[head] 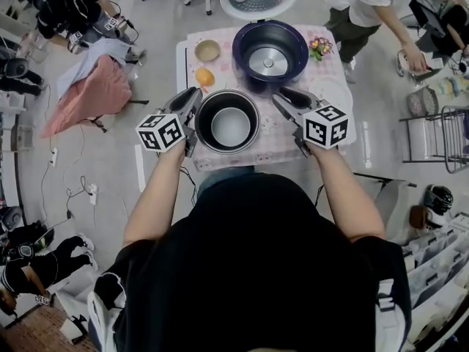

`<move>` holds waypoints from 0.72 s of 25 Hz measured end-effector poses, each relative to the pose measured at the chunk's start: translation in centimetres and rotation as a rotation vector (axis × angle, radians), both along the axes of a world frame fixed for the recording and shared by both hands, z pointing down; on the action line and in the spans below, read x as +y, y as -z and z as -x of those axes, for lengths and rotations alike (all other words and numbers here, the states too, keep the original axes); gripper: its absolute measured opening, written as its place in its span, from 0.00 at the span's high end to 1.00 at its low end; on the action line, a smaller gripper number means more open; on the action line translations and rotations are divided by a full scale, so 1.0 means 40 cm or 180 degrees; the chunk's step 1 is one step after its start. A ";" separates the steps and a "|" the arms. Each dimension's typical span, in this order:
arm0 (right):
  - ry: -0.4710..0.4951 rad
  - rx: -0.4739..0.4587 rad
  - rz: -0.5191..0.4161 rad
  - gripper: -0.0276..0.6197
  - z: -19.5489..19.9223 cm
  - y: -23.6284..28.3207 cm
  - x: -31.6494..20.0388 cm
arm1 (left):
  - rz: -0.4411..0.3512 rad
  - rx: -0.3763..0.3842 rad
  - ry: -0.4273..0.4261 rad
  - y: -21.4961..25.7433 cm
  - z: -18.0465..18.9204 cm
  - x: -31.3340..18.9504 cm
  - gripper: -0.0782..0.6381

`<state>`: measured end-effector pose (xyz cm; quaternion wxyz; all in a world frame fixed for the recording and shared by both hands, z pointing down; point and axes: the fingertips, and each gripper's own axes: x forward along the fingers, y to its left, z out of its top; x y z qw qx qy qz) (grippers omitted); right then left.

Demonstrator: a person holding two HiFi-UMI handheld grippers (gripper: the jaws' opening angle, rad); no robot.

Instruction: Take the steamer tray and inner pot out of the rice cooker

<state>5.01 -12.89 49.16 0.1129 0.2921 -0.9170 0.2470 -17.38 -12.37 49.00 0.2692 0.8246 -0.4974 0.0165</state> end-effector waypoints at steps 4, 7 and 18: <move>-0.0060 -0.0092 -0.0104 0.76 -0.007 0.070 -0.011 | -0.0248 -0.0107 -0.0101 0.092 -0.023 -0.011 0.80; -0.0100 -0.0110 -0.0187 0.77 -0.016 0.105 -0.022 | -0.0401 -0.0145 -0.0147 0.148 -0.039 -0.016 0.79; -0.0223 -0.0032 -0.0284 0.77 -0.043 0.117 -0.043 | -0.0540 -0.0307 -0.0281 0.185 -0.065 -0.002 0.79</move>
